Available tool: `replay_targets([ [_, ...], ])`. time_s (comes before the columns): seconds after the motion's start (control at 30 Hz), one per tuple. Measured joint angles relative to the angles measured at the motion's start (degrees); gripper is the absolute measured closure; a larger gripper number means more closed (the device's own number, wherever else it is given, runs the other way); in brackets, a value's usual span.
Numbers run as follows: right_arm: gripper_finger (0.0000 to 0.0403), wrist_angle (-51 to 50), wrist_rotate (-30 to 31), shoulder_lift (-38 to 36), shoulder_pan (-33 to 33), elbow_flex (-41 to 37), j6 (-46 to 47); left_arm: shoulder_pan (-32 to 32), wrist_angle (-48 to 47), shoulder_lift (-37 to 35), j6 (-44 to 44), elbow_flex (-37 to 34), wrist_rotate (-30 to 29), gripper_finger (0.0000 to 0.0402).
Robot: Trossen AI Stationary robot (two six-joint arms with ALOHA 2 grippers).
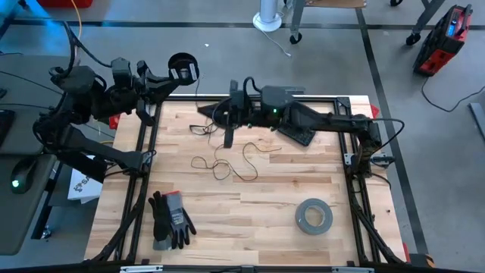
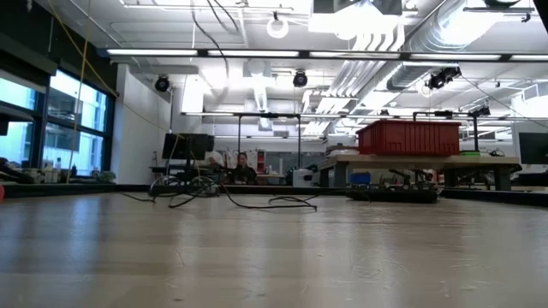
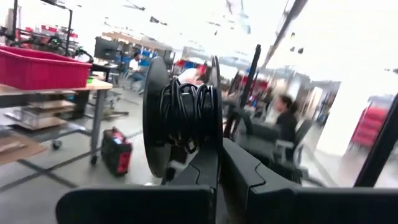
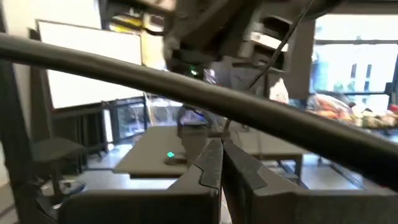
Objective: Coil cords
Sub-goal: Coil the black wire on the black spool
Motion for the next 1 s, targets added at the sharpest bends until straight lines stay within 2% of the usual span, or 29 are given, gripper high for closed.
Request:
replay_targets([
  [0.17, 0.0402, 5.85, 0.58, 1.95, 1.8, 0.02, -1.04, -0.01, 4.53, 1.63, -7.75, 0.0, 2.76, 0.0401],
  [0.5, 0.0403, 14.61, -0.75, 3.57, 1.85, 0.0, -0.56, -0.01, 5.46, 3.93, -36.12, 0.0, 12.32, 0.0401],
  [0.6, 0.0403, 16.54, -2.4, 3.66, 1.85, 0.0, -0.72, -0.01, 5.41, 4.79, -41.67, 0.0, 14.58, 0.0401],
  [0.73, 0.0403, 17.92, -3.76, 3.66, 1.85, 0.0, -0.72, -0.01, 5.38, 5.9, -43.91, 0.0, 15.32, 0.0401],
  [1.0, 0.0403, 18.49, -4.94, 3.66, 2.52, 0.0, 0.06, -0.01, 5.31, 6.49, -41.04, 0.0, 15.83, 0.0401],
])
